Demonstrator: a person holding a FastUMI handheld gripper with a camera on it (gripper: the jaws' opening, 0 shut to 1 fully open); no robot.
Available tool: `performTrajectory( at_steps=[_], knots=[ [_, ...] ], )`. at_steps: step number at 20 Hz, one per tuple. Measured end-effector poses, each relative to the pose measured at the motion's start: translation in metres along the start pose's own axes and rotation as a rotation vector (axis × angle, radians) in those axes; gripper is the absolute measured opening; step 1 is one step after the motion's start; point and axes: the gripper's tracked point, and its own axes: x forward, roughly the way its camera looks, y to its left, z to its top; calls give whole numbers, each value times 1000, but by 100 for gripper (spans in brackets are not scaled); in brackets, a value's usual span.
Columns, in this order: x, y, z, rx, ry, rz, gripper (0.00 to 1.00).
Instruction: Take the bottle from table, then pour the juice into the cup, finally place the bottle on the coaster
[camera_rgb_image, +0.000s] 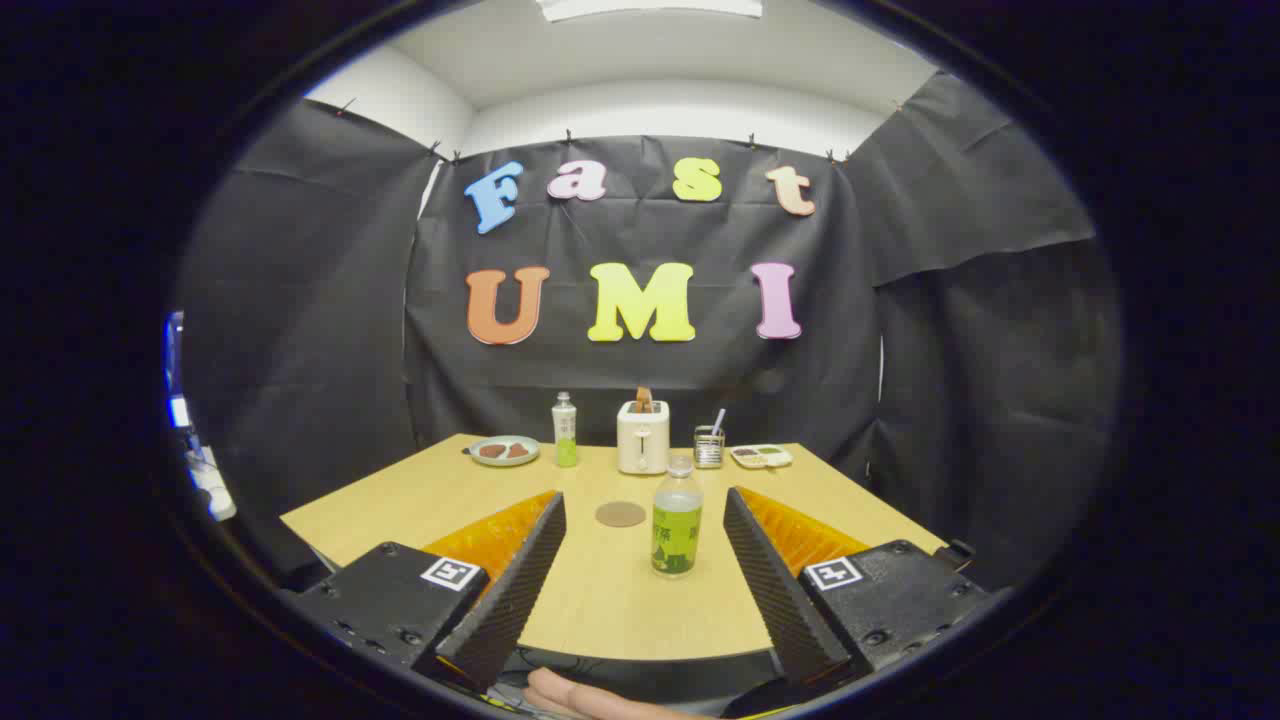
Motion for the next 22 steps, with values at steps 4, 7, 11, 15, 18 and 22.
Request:
performTrajectory(
  at_steps=[4, 7, 11, 15, 18, 22],
  knots=[
    [0, -3, -3, -7, 8, 6, 100],
    [2, -10, -3, -1, 4, -8, 100],
    [4, -21, -5, 1, 4, -26, 100],
    [7, -26, -11, -1, 18, -35, 100],
    [11, -28, -17, -8, 28, -38, 100],
    [26, -27, -25, -7, 25, -35, 100]
  ],
)
